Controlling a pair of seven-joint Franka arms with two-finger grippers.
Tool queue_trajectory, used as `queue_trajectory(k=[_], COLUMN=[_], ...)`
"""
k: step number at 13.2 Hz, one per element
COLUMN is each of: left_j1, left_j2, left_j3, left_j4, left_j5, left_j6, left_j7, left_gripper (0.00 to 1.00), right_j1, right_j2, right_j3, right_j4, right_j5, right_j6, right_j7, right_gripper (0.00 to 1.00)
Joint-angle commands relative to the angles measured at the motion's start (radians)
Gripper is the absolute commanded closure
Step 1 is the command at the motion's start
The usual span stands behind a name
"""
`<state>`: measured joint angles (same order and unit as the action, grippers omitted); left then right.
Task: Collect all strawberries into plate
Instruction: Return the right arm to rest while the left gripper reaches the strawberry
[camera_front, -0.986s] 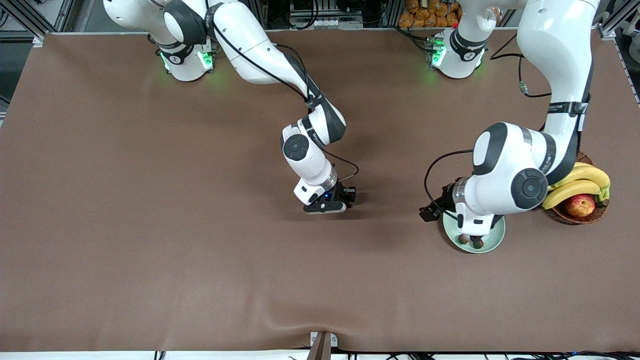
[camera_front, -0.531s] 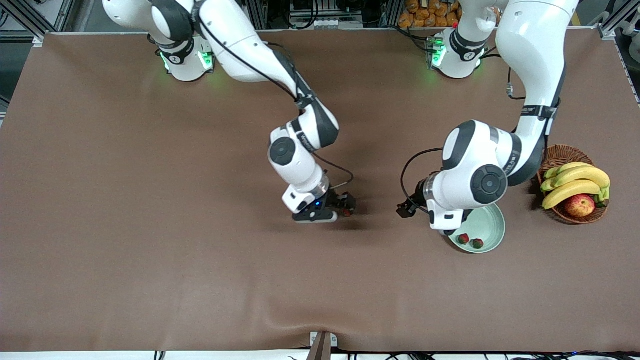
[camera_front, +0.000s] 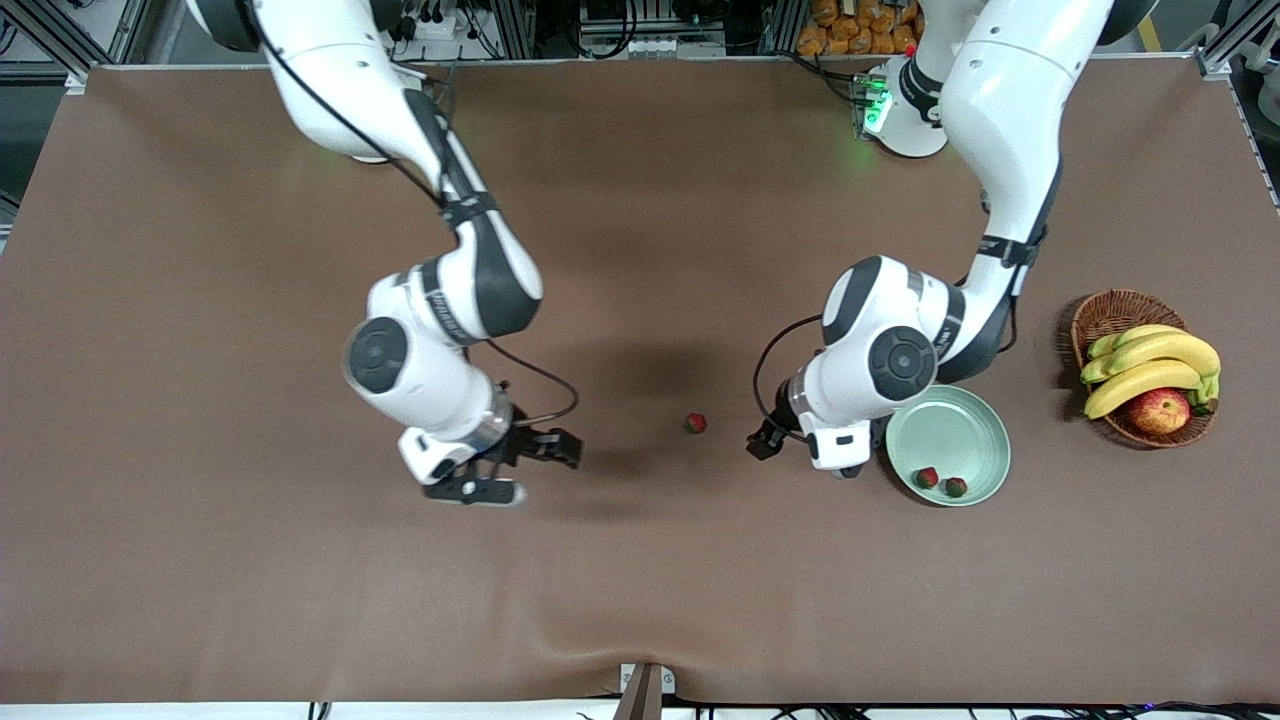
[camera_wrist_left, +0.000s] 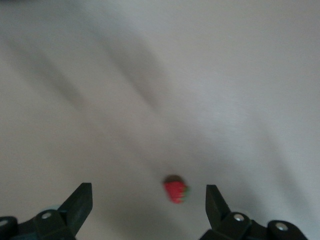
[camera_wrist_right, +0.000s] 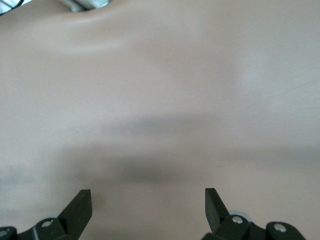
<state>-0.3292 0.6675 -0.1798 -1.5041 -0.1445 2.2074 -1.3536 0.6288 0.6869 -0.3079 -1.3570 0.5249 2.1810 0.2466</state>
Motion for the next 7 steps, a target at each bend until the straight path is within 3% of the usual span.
queue_trajectory(k=[1,4,7], left_j1=[-0.059,-0.128,-0.14], left_j2=[0.069,0.096,0.102], left_j3=[0.005,0.014,0.016], left_j4=[0.065,0.076,0.074], left_j5=[-0.012,-0.003,0.051], left_j6=[0.099,0.193,0.195], left_j7=[-0.035,0.057,0.314], left_gripper=[0.0,0.0,0.0], right_j1=[-0.113,-0.289,-0.423], right_j2=[-0.202,-0.349,-0.45], right_j3=[0.072,0.174,0.21], right_j4=[-0.219,-0.295,-0.294], right_j5=[-0.09,-0.265,-0.335], right_j6=[-0.001,-0.119,-0.263], right_j7=[-0.081,-0.089,-0.203], right_gripper=[0.0,0.0,0.0])
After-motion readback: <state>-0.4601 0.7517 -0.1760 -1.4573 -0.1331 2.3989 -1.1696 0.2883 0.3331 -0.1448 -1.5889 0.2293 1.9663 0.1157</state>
